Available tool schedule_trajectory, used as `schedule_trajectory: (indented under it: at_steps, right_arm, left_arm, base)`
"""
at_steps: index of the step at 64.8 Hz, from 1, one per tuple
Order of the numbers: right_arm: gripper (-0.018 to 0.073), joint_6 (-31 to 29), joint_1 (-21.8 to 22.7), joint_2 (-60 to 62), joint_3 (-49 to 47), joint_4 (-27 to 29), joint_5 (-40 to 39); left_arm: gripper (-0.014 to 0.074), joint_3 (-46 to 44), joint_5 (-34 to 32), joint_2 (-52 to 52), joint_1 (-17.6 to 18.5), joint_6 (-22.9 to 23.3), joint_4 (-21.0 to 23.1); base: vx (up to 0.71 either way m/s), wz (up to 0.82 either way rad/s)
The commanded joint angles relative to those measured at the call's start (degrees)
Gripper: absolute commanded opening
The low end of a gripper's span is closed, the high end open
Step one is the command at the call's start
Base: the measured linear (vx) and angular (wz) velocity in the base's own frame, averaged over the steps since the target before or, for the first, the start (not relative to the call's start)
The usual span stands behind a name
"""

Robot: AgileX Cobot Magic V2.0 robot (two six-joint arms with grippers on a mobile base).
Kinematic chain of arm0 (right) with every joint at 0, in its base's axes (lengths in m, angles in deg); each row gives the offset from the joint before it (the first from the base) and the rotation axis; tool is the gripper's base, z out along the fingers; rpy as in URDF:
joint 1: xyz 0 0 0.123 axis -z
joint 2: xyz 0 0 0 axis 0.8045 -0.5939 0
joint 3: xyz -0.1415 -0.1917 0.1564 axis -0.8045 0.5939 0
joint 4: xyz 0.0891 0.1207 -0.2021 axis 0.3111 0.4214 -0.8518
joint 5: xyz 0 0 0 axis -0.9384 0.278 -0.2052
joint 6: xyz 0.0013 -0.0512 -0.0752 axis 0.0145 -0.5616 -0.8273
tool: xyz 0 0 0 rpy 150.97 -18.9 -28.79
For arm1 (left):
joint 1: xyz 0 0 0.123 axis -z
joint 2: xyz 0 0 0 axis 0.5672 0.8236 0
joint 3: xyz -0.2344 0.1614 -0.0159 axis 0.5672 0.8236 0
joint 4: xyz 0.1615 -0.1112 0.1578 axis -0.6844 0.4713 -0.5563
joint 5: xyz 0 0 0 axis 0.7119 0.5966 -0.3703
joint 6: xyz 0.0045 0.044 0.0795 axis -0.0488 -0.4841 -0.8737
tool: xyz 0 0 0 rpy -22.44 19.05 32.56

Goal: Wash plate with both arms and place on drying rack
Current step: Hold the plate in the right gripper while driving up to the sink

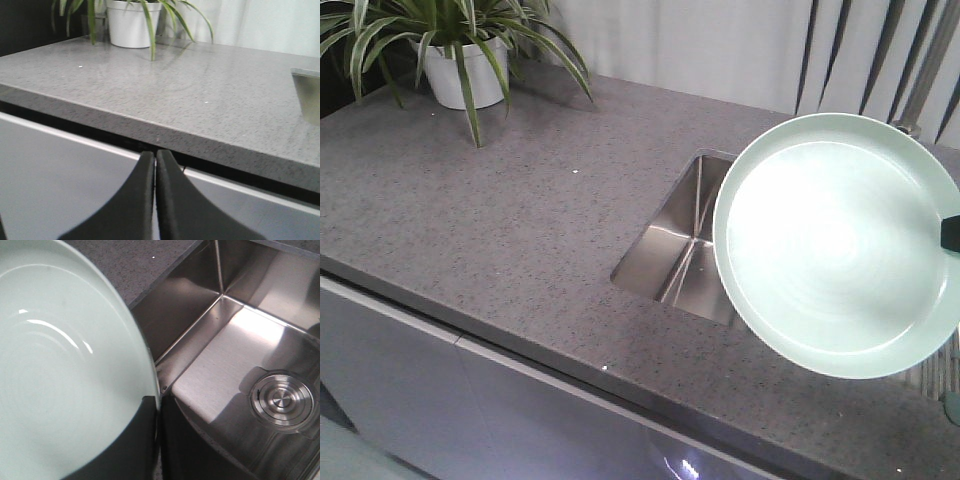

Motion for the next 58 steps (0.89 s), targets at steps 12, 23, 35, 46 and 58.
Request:
schedule_trajectory:
  at_steps: [12, 23, 35, 46, 58]
  right_arm:
    - [-0.0006, -0.5, 0.4, 0.6, -1.4, 3.3, -2.1]
    - [-0.0006, -0.5, 0.4, 0.6, -1.4, 3.3, -2.1]
    - [-0.0006, -0.5, 0.4, 0.6, -1.4, 3.3, -2.1]
    - [-0.0006, -0.5, 0.4, 0.6, -1.4, 3.3, -2.1]
    - [-0.0006, -0.5, 0.4, 0.6, -1.4, 3.3, -2.1]
  left_arm:
    - [-0.0006, 1.0, -3.9, -0.7, 0.3, 0.1, 0.1]
    - [-0.0006, 1.0, -3.9, -0.7, 0.3, 0.1, 0.1]
    - [-0.0006, 1.0, -3.9, -0.7, 0.3, 0.1, 0.1]
    - [-0.0006, 1.0, -3.9, -0.7, 0.3, 0.1, 0.1]
    - [-0.0006, 1.0, -3.9, -0.7, 0.3, 0.1, 0.1]
  base:
    - [0.07, -0.28]
    - [0.07, -0.31]
    - [0.07, -0.33]
    - [0.06, -0.30]
    - [0.05, -0.24]
